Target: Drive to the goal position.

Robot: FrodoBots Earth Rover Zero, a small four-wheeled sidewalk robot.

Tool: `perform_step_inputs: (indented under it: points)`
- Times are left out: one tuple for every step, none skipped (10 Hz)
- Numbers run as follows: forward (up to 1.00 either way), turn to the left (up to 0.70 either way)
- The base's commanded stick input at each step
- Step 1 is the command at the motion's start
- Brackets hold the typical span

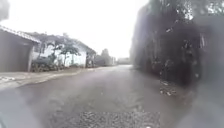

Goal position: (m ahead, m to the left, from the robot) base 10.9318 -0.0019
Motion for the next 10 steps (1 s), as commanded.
perform_step_inputs:
  points:
    - [0.7, 0.0]
    - [0.7, 0.0]
    - [0.7, 0.0]
    - [0.7, 0.0]
    - [0.7, 0.0]
    - [0.7, 0.0]
    - [0.7, 0.0]
    - [0.7, 0.0]
    - [0.7, 0.0]
    - [0.7, 0.0]
